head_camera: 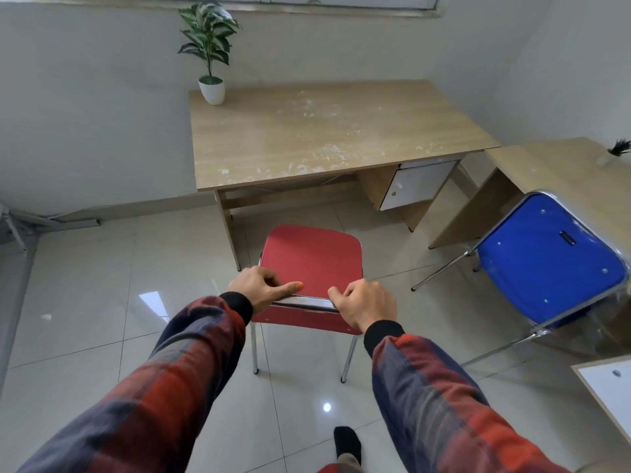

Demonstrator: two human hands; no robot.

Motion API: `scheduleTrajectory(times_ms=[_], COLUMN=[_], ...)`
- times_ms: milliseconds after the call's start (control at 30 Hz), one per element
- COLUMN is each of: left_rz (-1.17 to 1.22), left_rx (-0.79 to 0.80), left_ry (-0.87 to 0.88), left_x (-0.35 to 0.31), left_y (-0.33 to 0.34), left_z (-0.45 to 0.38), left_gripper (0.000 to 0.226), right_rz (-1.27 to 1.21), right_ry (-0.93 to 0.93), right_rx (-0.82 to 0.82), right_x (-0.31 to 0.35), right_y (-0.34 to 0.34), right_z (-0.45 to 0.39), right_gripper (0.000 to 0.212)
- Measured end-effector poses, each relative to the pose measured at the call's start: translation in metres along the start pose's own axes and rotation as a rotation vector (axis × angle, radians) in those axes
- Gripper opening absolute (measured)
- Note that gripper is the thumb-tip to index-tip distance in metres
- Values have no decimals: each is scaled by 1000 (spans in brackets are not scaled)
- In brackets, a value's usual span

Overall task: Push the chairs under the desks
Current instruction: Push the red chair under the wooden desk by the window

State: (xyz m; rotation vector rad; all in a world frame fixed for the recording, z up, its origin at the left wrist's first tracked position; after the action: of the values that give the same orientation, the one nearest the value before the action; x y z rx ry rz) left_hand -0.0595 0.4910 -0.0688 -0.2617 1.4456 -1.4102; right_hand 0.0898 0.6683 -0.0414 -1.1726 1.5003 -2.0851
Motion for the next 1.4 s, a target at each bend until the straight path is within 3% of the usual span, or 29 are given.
scheduleTrajectory(times_ms=[233,333,500,900,1167,1400], left_rz=[-5,-43,-19,28,-81,-195], left_rx=[38,-14,-32,-96,-132,-145], left_ry=[-41,-44,-53,-82,-169,-129], left_x=[-45,-65,-47,-13,-25,-40], left_y=[4,20,2,-13,-9,-5], left_z=[-10,-12,-45,-79,-88,-87], left_gripper=[66,69,69,85,45,62], right_rz=[-52,-10,-4,-55,-121,-101], right_ry=[25,69,92,28,-12,-60], right_rx=[87,84,7,5,49,52], right_x=[-28,-51,-30,-8,-17,-24], right_y=[-25,-34,-25,-8,-17,-23], right_z=[-41,-50,-68,-91,-104,-114], right_gripper=[55,49,51,56,56,55])
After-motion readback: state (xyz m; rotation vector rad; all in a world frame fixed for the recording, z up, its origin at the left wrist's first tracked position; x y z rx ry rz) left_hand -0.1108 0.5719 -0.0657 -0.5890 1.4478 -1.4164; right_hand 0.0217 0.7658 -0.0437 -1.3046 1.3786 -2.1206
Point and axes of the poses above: each hand's wrist, its own z-axis away from the middle knuckle, its own y-axis out of the palm, x = y × z, the point moved 5 cm from there along -z, towards the middle knuckle, and after that the axes turned 9 degrees about -z, right-handed, at the moved point
